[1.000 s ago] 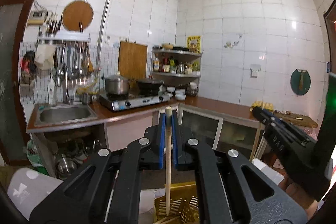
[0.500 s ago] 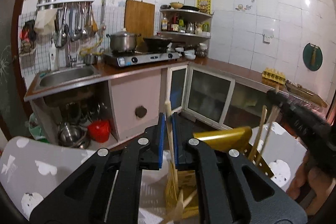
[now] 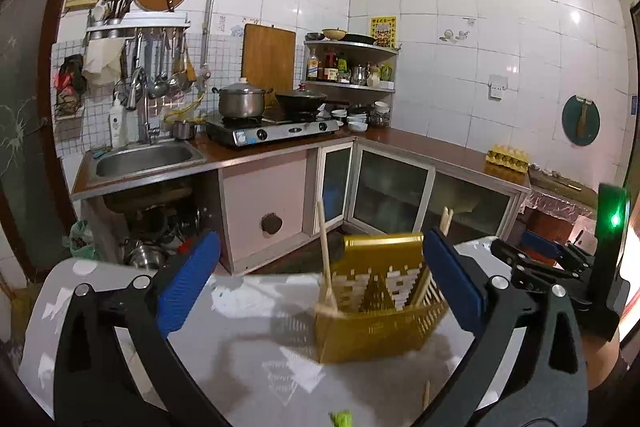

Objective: Organize utensils
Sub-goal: 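Move both open tools back toward the frog fork and small spoon, then close the left tool on the green frog-handled fork while the right tool grasps the small spoon, then lift the fork and spoon with both tools and carry them above the yellow holder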

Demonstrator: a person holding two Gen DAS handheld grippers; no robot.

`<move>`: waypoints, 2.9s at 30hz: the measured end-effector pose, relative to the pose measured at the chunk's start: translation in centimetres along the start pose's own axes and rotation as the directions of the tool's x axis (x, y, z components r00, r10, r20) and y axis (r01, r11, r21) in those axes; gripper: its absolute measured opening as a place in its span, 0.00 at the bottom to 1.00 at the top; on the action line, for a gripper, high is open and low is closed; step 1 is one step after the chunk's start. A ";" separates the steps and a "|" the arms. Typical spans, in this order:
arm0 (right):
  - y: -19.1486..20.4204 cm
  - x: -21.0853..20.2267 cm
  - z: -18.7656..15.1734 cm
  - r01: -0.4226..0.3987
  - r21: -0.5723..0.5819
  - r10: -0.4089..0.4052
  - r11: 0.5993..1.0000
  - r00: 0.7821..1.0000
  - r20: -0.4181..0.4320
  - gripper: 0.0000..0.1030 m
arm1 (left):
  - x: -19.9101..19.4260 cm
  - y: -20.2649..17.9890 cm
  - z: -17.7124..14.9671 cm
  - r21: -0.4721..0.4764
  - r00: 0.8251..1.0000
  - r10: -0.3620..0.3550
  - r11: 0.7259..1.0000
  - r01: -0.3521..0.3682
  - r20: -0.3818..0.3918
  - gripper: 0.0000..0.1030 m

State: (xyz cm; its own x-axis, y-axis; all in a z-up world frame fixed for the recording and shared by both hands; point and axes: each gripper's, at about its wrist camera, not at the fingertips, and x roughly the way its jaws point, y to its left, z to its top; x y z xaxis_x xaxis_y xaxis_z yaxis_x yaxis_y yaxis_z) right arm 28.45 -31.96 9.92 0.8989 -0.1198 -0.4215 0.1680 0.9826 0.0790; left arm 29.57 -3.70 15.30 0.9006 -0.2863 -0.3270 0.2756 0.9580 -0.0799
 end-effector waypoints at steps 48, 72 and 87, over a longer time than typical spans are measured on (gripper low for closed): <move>3.8 -0.7 -18.1 -0.048 -0.112 -0.008 0.992 0.890 -0.456 0.60 | 5.8 0.7 -19.5 0.022 0.860 0.098 0.995 -0.101 -0.501 0.95; 4.1 1.4 -16.9 -0.034 -0.037 0.010 0.999 0.858 -0.514 0.15 | 9.5 -2.8 -19.4 0.041 0.794 0.053 0.999 -0.036 -0.605 0.40; 3.5 0.9 -15.8 -0.035 0.009 0.035 0.999 0.876 -0.481 0.08 | 8.1 -1.9 -18.1 -0.021 0.815 0.013 0.999 -0.030 -0.579 0.19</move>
State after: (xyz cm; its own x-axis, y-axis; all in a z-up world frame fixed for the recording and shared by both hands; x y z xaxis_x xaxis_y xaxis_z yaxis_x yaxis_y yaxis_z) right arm 23.47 -26.39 -4.44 0.5991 -0.0022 -0.8006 0.1396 0.9850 0.1018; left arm 30.29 -7.51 -4.21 0.5430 -0.2109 -0.8128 0.2411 0.9663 -0.0896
